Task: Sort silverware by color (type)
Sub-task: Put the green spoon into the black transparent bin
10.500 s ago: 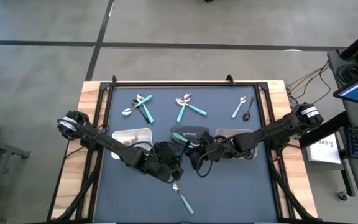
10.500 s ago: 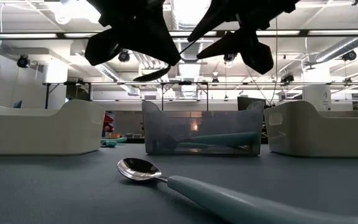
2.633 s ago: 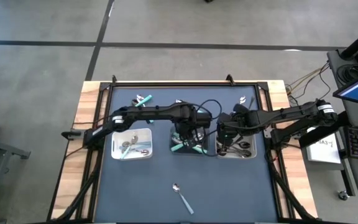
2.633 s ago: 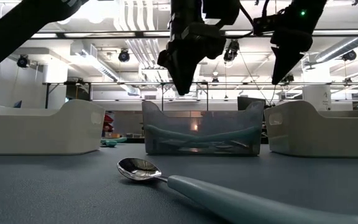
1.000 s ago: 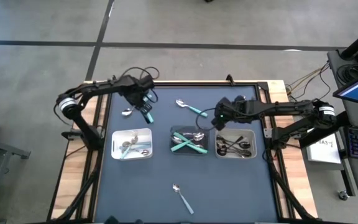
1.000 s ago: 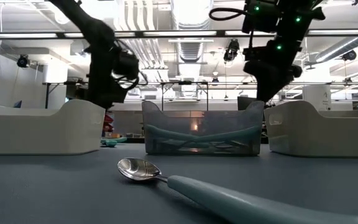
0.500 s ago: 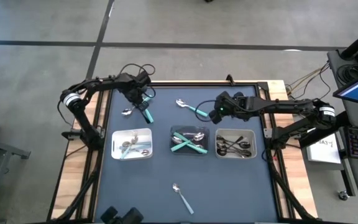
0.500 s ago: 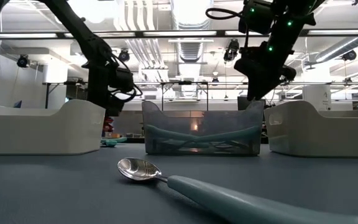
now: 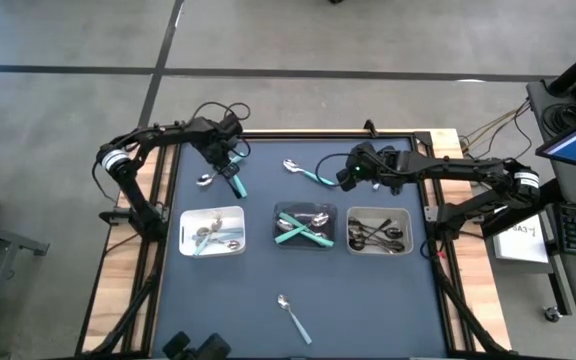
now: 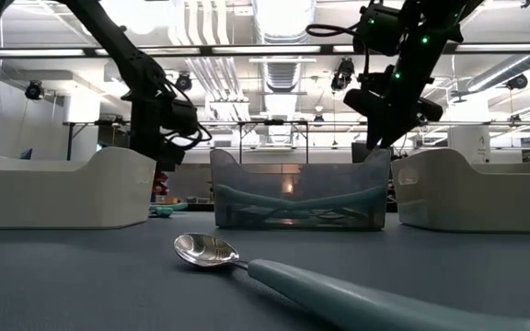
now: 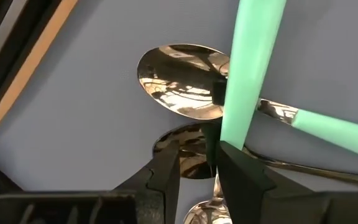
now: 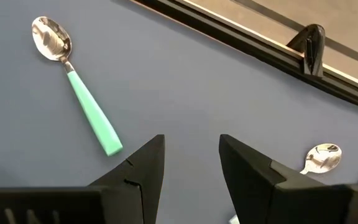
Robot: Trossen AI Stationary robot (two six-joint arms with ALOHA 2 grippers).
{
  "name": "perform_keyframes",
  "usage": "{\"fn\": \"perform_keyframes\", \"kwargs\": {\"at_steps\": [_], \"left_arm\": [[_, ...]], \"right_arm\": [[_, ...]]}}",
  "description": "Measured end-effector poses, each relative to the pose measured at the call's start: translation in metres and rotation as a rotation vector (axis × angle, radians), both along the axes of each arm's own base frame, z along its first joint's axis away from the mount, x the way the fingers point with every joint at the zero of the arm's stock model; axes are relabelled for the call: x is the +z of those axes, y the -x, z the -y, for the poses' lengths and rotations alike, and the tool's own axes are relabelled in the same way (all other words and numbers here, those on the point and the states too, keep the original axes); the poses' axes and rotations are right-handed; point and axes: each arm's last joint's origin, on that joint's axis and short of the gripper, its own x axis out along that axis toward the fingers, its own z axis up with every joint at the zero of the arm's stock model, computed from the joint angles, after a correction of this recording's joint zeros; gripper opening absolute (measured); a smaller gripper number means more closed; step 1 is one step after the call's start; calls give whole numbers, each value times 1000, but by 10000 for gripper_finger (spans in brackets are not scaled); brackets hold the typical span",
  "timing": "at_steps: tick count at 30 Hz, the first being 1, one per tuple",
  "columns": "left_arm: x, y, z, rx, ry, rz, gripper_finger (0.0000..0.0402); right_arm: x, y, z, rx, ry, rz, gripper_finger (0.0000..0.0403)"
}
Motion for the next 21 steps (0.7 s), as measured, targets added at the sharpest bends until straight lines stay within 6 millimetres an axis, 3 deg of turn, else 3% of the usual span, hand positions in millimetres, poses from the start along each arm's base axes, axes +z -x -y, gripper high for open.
{"fn": "perform_keyframes", "kwargs": {"at_steps": [7,21], "left_arm": [[2,-2,6,8,93,84,88],[3,-4,6,-3,84,101,88]], "right_arm": [[0,0,0,-20,-8,16,146],[0,0,0,-29,-11,23,146]]}}
